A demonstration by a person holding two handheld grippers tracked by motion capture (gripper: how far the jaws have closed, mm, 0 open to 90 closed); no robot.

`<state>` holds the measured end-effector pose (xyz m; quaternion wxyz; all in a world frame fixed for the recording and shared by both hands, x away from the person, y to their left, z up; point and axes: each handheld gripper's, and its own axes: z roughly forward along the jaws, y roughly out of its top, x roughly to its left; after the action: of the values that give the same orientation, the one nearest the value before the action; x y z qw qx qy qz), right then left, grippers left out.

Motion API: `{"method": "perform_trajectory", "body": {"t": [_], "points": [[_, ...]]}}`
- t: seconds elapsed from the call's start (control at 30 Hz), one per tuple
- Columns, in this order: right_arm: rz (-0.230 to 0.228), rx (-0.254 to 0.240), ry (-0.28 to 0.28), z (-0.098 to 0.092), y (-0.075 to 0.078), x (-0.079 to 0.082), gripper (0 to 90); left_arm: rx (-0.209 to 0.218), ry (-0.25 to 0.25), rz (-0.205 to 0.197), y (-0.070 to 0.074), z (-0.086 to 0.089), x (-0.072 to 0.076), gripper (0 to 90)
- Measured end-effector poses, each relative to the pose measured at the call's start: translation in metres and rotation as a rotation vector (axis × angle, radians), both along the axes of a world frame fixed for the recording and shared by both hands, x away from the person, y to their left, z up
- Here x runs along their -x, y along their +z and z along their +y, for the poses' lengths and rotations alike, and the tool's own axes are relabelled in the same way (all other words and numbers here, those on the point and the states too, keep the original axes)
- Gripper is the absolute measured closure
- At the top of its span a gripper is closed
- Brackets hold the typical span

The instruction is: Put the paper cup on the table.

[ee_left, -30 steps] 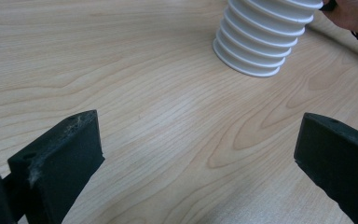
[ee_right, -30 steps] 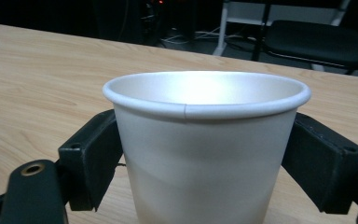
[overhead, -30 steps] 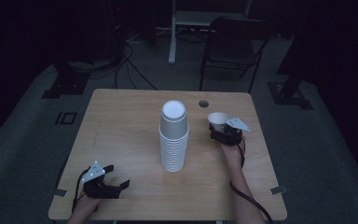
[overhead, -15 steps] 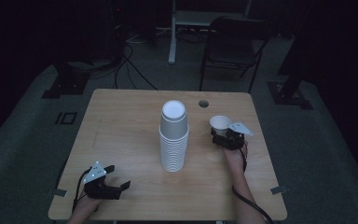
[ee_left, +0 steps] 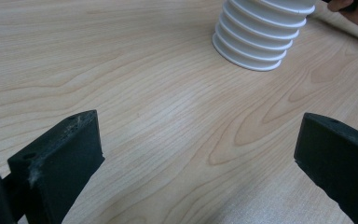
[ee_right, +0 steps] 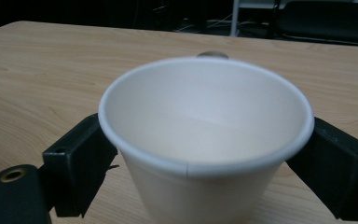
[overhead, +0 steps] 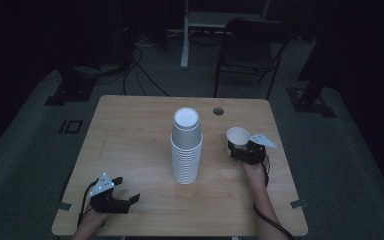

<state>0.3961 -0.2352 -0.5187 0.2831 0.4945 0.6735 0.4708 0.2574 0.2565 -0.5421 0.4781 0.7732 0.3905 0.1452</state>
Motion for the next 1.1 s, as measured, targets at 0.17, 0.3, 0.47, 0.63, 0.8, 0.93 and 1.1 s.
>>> {"method": "perform_trajectory", "body": {"t": [0.17,0.3,0.47,0.63,0.8,0.93,1.1], "points": [[0.0,-0.025,0.018,-0.004,0.004,0.008,9.8,-0.004,-0.002,0.001,0.0,0.0,0.0,1.1],[0.008,-0.022,0.025,-0.007,0.003,0.012,9.8,-0.003,-0.002,0.0,0.0,0.0,0.0,1.1],[0.016,0.0,0.037,-0.011,0.003,0.019,8.9,0.0,-0.002,-0.001,0.0,0.0,0.0,1.1],[0.017,0.031,0.053,-0.013,-0.001,0.027,8.6,-0.002,-0.006,0.0,0.0,0.0,0.0,1.1],[0.032,0.02,0.072,-0.015,-0.005,0.034,8.6,-0.001,-0.007,-0.001,0.001,0.001,0.001,1.1],[0.039,0.017,0.071,-0.017,-0.01,0.042,8.6,0.001,-0.005,-0.001,0.001,0.001,0.001,1.1],[0.039,0.029,0.053,-0.021,-0.013,0.051,8.7,-0.002,-0.007,-0.004,0.001,0.001,0.001,1.1]]}}
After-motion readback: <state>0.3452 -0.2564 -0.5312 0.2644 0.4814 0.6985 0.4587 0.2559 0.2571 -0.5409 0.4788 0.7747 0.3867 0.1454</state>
